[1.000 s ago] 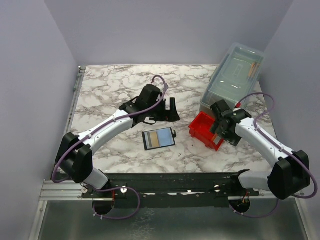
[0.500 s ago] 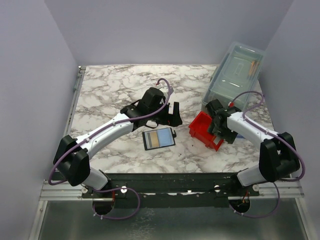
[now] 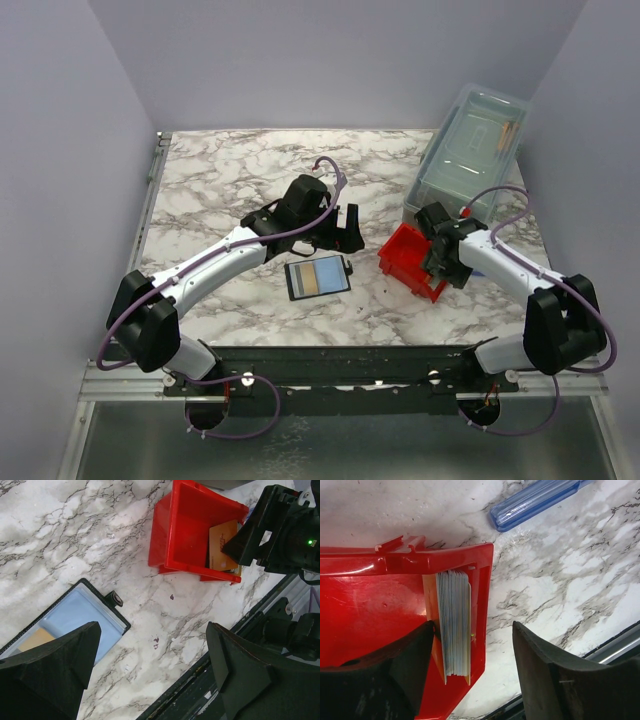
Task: Put the credit cards into the card holder
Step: Pick up the credit card from the storage box.
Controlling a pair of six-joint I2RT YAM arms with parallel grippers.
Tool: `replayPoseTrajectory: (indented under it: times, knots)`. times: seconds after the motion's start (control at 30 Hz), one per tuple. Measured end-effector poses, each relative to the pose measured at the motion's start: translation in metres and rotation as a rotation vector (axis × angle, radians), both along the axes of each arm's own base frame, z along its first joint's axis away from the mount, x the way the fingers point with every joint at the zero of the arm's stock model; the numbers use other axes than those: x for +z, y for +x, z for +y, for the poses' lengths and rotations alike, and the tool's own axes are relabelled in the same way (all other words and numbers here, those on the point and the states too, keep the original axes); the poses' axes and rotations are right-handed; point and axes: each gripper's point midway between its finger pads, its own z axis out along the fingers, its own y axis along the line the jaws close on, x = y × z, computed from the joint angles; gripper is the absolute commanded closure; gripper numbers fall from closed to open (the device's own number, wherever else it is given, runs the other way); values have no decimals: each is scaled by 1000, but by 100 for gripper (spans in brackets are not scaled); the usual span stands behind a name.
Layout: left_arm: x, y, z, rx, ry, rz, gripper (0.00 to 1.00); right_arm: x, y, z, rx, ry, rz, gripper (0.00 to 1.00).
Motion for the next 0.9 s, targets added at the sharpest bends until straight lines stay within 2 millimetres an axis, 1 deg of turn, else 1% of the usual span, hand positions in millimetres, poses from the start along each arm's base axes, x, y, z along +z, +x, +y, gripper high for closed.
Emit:
replayPoseTrajectory:
  times: [0.53,0.9]
  knots:
    - [0,0,0,-5,3,-5,6,4,0,3,12,20,-12,48]
    - [0,0,0,-8,5,-8,6,10,0,3,21,26,-26,61]
